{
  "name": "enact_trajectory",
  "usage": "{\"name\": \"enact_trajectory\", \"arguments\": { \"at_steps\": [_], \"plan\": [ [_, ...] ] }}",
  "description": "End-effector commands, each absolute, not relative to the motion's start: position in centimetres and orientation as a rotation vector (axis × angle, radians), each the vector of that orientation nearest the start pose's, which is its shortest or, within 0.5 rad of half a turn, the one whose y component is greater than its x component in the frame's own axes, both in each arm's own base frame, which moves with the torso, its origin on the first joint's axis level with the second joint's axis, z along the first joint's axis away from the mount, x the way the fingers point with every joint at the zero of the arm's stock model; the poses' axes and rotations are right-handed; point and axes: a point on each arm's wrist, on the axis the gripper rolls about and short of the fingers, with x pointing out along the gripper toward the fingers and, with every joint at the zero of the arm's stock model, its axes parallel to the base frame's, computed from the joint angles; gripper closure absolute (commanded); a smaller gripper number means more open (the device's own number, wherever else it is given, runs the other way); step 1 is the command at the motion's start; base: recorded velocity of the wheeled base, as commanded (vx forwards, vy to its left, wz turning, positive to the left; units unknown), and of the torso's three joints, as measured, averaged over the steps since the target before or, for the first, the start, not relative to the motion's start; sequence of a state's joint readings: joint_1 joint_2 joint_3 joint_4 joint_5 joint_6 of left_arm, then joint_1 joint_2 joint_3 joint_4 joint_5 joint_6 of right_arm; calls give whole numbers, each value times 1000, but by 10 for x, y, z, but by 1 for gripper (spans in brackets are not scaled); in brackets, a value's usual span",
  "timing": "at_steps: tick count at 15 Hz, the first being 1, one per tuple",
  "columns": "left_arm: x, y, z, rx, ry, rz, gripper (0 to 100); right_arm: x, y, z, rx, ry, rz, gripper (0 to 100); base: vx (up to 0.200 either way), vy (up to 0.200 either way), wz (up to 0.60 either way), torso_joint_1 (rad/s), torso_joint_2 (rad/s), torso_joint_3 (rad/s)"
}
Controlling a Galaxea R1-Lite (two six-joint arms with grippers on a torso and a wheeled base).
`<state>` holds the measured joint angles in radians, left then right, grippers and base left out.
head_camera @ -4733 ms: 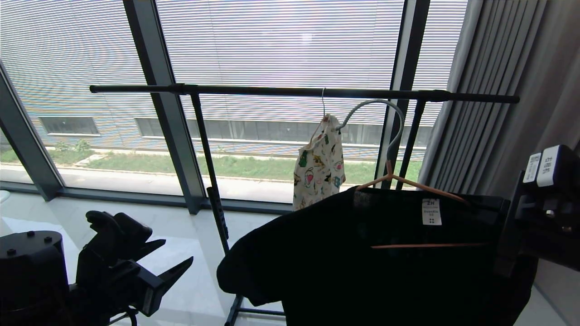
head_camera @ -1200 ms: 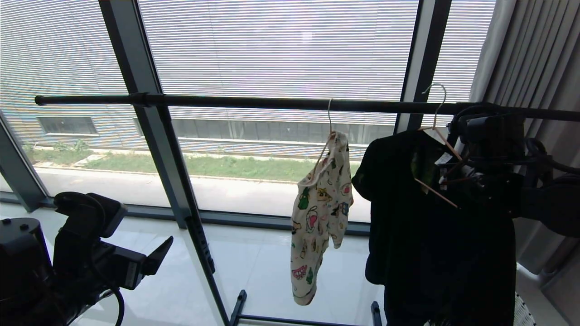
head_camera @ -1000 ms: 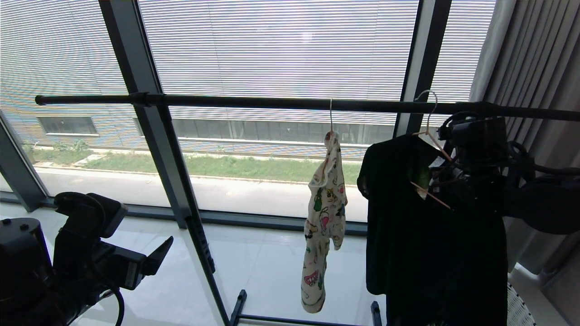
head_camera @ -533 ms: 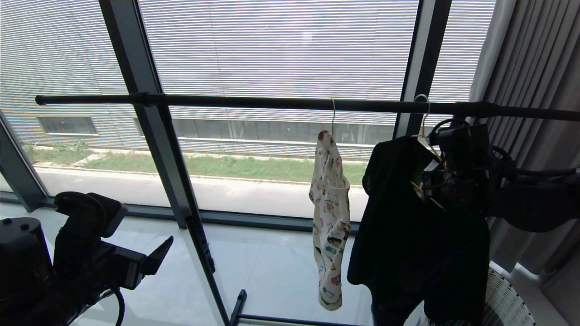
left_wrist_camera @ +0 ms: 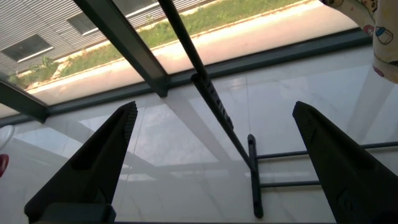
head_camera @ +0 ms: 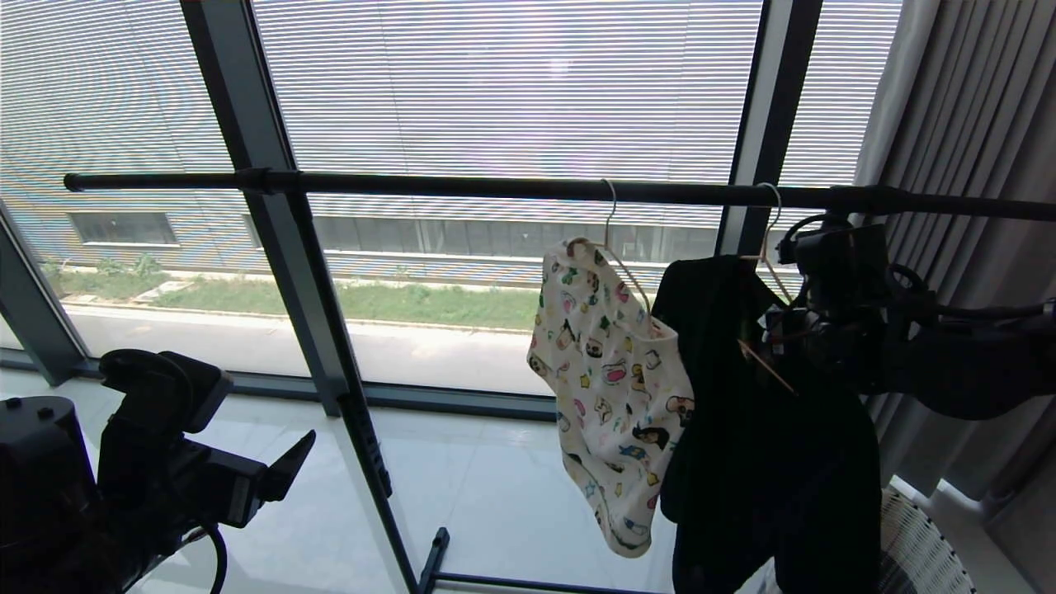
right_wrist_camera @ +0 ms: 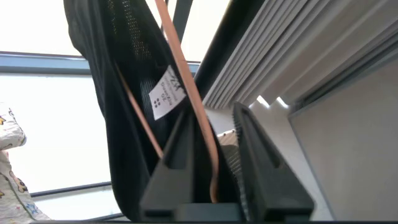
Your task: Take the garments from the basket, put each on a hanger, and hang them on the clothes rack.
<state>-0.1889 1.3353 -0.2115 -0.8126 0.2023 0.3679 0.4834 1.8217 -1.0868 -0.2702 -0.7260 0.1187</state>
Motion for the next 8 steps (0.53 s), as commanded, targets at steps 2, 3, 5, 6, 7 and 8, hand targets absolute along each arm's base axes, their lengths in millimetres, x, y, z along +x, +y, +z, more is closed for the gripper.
{"name": "enact_trajectory", "arguments": {
  "at_steps": [2,3,5,6,7,8],
  "plan": [
    [169,-28,137,425,299,-42,0,288,135,209,-198,383,-249,0,0,0,0,0,0,0],
    [169,-28,137,424,298,-41,0,275,129,219,-216,406,-231,0,0,0,0,0,0,0],
    [168,-27,138,423,290,-38,0,259,120,235,-213,395,-183,0,0,0,0,0,0,0],
    [167,-27,140,423,281,-31,0,248,110,246,-246,376,-161,0,0,0,0,0,0,0],
    [166,-27,141,423,276,-23,0,246,106,249,-268,368,-160,0,0,0,0,0,0,0],
    [165,-26,142,425,273,-11,0,239,102,258,-293,333,-143,0,-200,0,0,7,-2,7]
  ]
}}
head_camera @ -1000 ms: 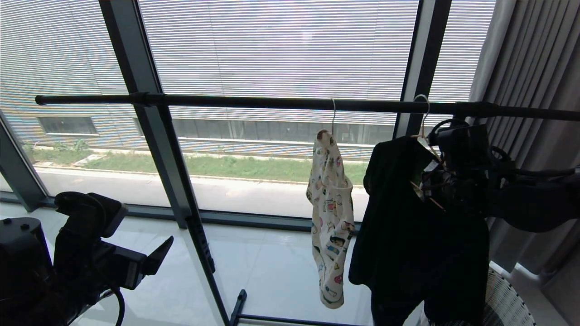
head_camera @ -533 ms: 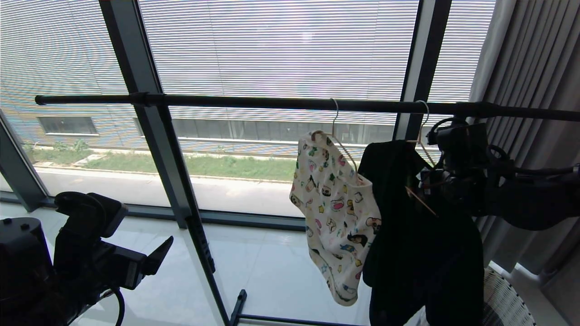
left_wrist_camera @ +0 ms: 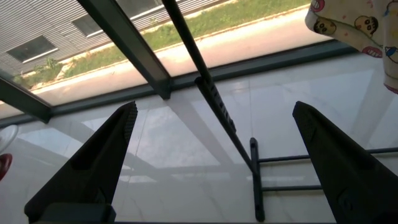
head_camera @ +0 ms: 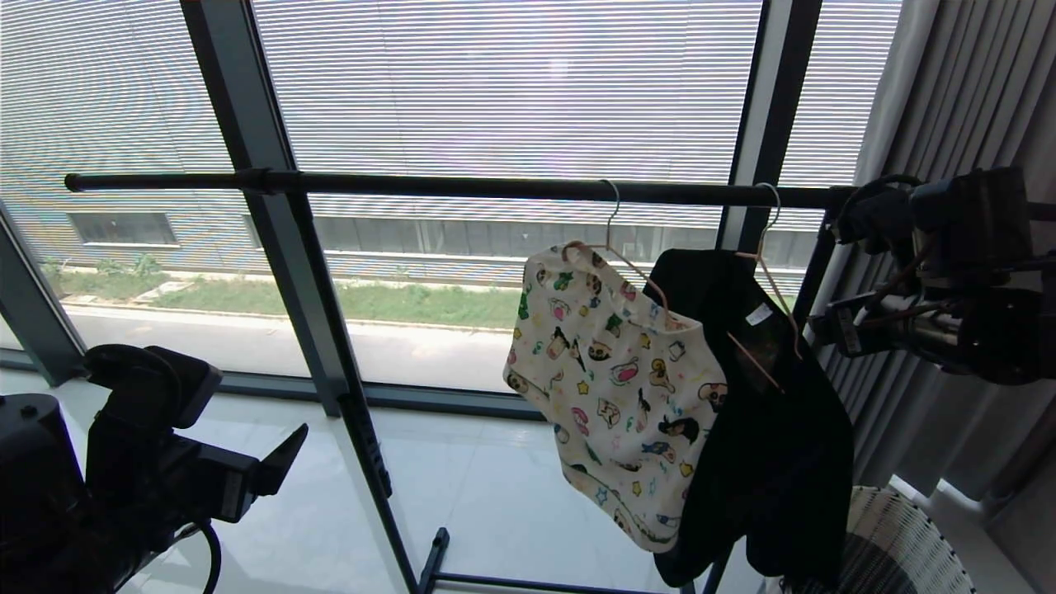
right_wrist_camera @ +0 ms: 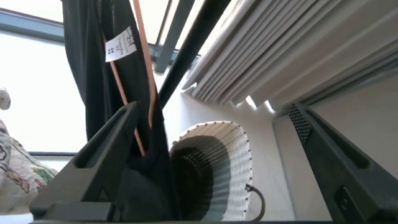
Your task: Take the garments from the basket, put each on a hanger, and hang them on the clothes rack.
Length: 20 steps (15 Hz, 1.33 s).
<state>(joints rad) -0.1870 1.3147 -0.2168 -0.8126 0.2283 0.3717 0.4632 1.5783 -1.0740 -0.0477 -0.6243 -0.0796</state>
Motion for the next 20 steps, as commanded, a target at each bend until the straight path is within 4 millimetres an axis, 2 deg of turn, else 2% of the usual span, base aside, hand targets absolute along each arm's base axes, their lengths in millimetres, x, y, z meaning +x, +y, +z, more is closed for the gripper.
{"name": "enact_trajectory", "arguments": {
  "at_steps": [1,13,18,20],
  "plan": [
    [164,-26,143,427,270,-6,0,236,101,261,-309,323,-141,0,-200,0,0,2,2,2],
    [160,-25,146,423,252,-2,0,224,92,265,-321,310,-160,0,-200,0,0,0,1,2],
    [160,-26,146,423,251,-7,0,219,89,259,-335,321,-158,0,0,0,0,0,0,0],
    [160,-26,146,423,251,-5,0,219,89,260,-335,317,-157,0,0,0,-600,2,0,-2]
  ]
}}
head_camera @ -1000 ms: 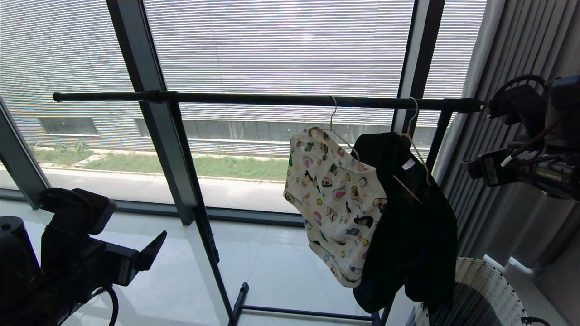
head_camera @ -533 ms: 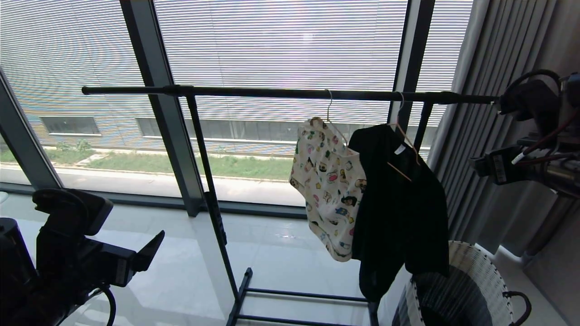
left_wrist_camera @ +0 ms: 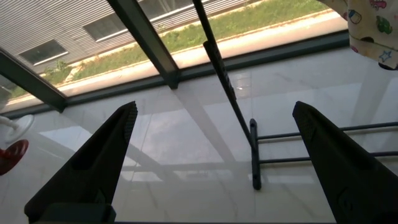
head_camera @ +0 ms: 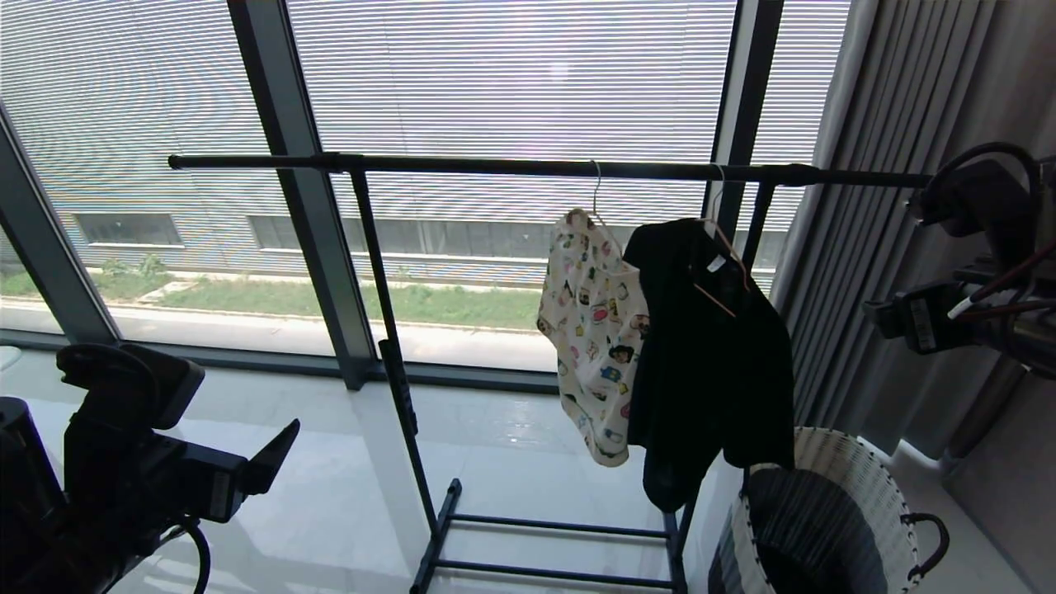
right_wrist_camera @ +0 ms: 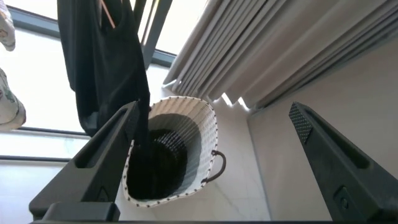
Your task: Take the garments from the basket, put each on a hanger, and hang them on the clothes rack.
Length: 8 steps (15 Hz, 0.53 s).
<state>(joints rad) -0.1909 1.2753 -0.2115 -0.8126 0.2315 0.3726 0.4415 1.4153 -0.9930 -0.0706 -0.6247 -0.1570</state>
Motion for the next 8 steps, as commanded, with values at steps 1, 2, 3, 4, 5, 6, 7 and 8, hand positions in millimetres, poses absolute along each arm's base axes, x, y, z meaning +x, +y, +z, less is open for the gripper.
{"name": "enact_trajectory", "arguments": {
  "at_steps": [1,2,3,4,5,6,7,8],
  "plan": [
    [161,-26,145,424,253,-5,0,219,89,260,-334,316,-157,0,0,0,-600,-12,2,7],
    [161,-26,145,424,254,-6,0,220,89,260,-329,308,-156,0,0,0,0,0,0,0],
    [161,-26,145,424,256,-6,0,221,90,261,-326,301,-157,0,0,0,0,0,0,0],
    [161,-26,145,425,257,-6,0,221,90,261,-324,299,-157,0,0,0,0,0,0,0],
    [161,-26,145,425,257,-6,0,221,90,260,-326,301,-157,0,0,0,0,0,0,0],
    [161,-26,145,425,257,-6,0,222,89,259,-327,305,-159,0,0,0,0,0,0,0],
    [161,-25,145,424,256,-4,0,222,88,258,-328,310,-165,0,0,0,0,0,0,0],
    [161,-25,145,424,256,-4,0,223,85,258,-323,312,-178,0,0,0,0,0,0,0]
  ]
}}
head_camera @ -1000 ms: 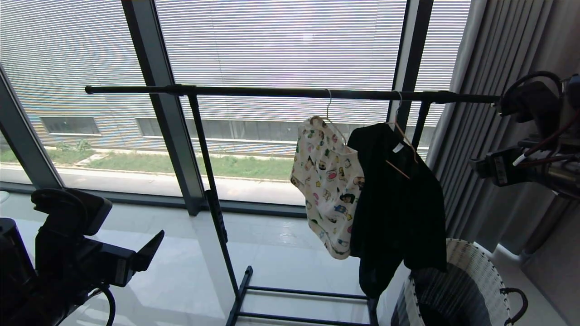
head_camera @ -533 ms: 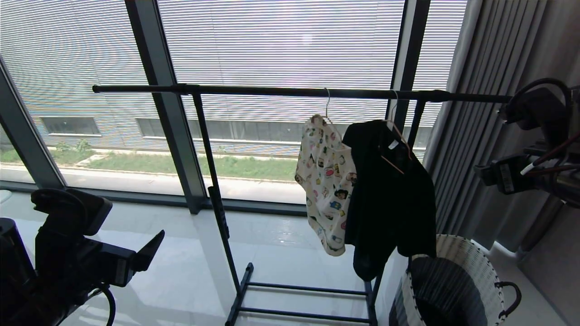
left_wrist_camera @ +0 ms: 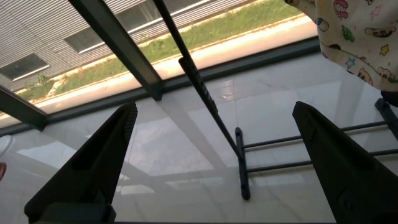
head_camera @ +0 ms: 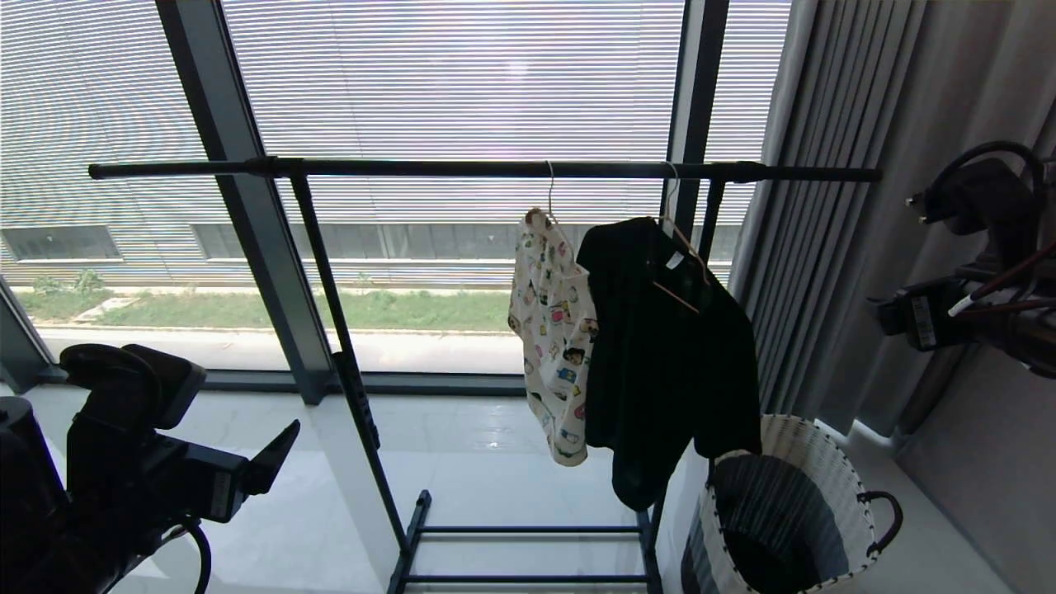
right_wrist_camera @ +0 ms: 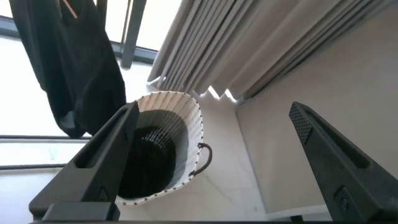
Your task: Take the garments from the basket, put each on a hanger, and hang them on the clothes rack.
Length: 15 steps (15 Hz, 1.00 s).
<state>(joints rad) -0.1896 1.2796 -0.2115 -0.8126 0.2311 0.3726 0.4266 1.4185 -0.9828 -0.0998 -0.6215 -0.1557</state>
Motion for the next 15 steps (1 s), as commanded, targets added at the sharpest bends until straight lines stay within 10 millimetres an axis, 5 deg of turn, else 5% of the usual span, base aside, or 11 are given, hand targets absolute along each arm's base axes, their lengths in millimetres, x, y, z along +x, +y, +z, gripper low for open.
{"name": "enact_trajectory", "arguments": {
  "at_steps": [1,3,7,11,15],
  "plan": [
    [161,-25,145,424,253,-4,0,223,78,256,-320,319,-203,0,0,0,0,0,0,0],
    [160,-24,146,418,249,7,0,219,64,254,-313,329,-251,0,0,0,0,0,0,0],
    [130,11,142,387,257,241,0,174,13,235,-288,376,-428,0,0,0,0,0,0,0],
    [92,20,129,372,246,360,0,126,3,212,-271,372,-395,0,0,0,0,0,0,0],
    [69,16,140,358,97,395,0,76,-2,182,-254,332,-384,0,0,0,0,-65,148,81]
  ]
}}
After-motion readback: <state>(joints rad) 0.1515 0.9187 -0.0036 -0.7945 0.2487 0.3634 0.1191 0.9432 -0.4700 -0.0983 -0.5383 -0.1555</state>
